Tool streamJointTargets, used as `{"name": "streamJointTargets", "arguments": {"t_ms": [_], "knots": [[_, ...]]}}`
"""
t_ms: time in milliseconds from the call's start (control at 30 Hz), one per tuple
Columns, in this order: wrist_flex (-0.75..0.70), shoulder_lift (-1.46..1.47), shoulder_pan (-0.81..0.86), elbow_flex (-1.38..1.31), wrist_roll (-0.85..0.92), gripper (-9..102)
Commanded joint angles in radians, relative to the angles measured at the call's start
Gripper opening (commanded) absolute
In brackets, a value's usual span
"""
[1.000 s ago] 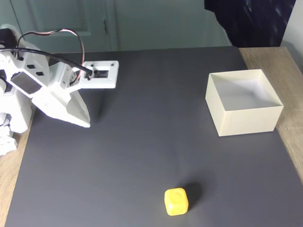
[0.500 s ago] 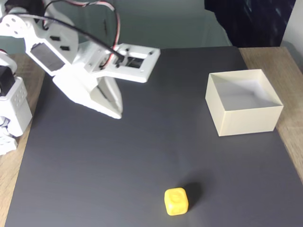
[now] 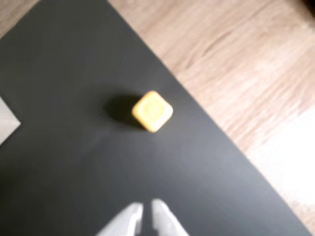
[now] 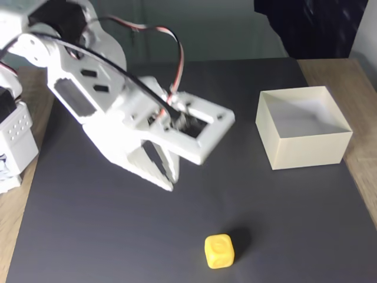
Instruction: Grasp a cube block and put it in the white box.
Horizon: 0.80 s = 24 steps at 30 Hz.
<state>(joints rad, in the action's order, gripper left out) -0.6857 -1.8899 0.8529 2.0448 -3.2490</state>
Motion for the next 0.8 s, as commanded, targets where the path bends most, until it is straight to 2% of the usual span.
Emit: {"name": "streamJointTargets", "arguments": {"t_ms": [0, 200, 400, 467, 600, 767], "knots": [[0.038, 0.075, 0.029, -0.101, -0.003, 3], [0.075, 0.244, 0.028, -0.239, -0.002, 7], [0.08, 0.314, 0.031, -0.261, 0.0, 7], [0.08, 0.324, 0.037, -0.252, -0.003, 10], [0.112, 0.373, 0.052, -0.258, 0.014, 24], [0.15, 0.402, 0.052, -0.264, 0.028, 26]]}}
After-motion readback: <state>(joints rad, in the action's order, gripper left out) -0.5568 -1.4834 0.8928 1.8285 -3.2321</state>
